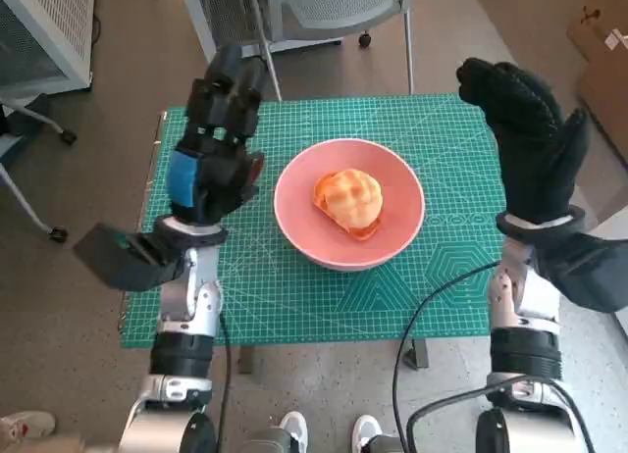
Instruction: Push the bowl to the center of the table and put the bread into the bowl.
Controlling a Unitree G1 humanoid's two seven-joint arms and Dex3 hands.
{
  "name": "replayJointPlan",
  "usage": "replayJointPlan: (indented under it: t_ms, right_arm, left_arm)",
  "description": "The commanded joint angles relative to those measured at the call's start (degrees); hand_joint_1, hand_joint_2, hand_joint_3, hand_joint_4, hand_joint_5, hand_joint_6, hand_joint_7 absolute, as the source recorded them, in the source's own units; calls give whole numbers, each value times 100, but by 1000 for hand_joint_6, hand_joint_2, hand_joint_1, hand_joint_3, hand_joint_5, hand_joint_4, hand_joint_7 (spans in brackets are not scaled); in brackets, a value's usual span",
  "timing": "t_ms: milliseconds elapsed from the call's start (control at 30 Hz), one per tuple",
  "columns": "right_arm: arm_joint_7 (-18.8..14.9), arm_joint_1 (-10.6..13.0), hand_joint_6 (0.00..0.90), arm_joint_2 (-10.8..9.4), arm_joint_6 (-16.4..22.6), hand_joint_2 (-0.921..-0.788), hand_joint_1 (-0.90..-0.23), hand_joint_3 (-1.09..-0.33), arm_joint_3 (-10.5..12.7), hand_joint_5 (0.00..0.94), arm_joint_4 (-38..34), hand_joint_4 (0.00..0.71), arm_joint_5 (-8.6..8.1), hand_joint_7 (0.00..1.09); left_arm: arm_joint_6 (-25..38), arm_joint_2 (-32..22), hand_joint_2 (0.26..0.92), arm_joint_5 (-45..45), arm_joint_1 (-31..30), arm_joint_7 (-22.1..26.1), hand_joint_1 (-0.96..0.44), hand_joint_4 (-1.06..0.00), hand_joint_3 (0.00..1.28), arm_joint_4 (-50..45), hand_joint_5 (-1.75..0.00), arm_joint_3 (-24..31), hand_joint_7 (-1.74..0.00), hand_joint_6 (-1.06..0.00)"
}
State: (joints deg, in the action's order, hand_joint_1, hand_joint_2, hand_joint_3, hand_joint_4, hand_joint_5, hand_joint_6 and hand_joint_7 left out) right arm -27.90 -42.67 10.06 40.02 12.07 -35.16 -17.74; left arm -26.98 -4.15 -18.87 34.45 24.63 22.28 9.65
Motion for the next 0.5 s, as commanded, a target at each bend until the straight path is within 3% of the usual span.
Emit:
replayJointPlan:
  t_ms: [33,500]
  right_arm:
    - [95,-62,325,-30,-87,-921,-622,-639,-65,4,-25,223,97,22]
    - [121,-124,331,-65,-173,-921,-641,-628,-215,8,18,240,91,20]
  left_arm:
    - [153,-50,921,90,-141,-66,-695,-22,387,-328,-3,-97,-410,1]
    - [250,-121,921,209,-146,-199,-670,-23,373,-495,-3,-166,-428,1]
